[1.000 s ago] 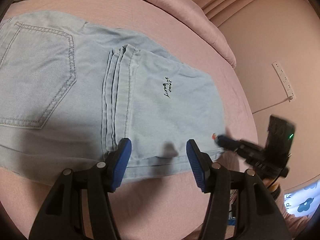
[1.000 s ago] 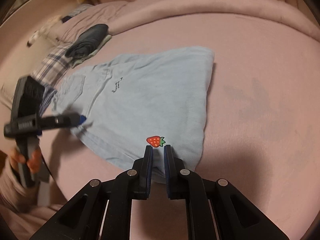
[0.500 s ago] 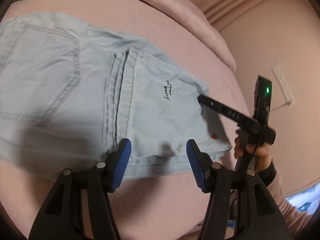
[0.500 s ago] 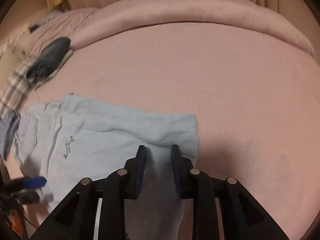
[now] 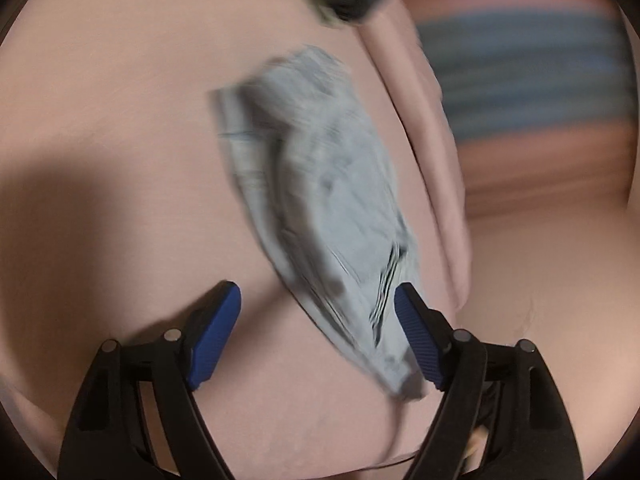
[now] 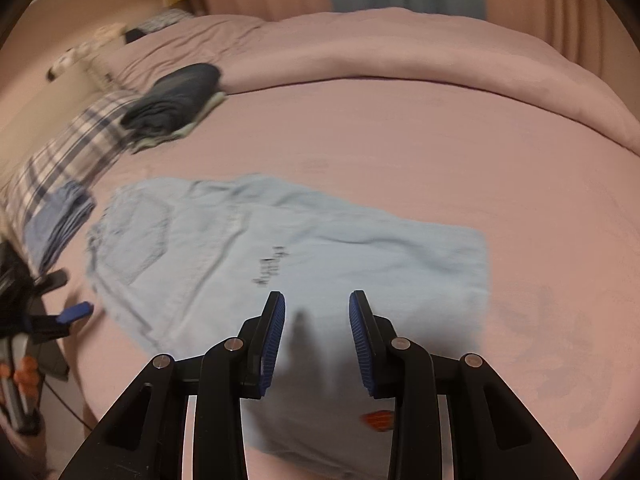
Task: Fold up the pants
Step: 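Grasp the folded jeans edge with the left tool and lift it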
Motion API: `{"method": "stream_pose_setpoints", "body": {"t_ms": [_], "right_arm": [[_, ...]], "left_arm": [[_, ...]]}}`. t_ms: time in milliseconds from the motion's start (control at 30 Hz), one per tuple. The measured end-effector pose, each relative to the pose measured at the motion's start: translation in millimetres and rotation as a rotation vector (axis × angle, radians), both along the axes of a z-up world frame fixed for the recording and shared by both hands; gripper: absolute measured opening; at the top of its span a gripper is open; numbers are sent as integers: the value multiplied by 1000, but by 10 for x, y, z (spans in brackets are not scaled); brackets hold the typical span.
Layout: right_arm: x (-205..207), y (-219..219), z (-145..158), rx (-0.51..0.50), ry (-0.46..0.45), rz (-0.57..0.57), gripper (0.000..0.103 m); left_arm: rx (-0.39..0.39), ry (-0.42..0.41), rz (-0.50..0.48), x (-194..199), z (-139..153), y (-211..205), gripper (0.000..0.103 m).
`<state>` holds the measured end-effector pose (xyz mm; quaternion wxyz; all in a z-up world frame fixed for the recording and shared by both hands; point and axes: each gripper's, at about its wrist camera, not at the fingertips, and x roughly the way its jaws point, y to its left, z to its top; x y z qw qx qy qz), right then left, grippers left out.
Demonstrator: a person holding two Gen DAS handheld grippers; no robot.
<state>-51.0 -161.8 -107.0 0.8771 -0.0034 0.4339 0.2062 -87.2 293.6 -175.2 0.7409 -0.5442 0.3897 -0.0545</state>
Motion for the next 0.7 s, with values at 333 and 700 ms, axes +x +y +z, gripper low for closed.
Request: {"method": "stream_pose_setpoints", "body": {"t_ms": [333,700], "right_arm": [[-128,245,-28,-22,8,66,34],[-94,585,-21,-36,18,126,34]], "left_arm": [[-32,-24,90,466,-83,202,80],[-12,1,146,566,-98,258,30]]}}
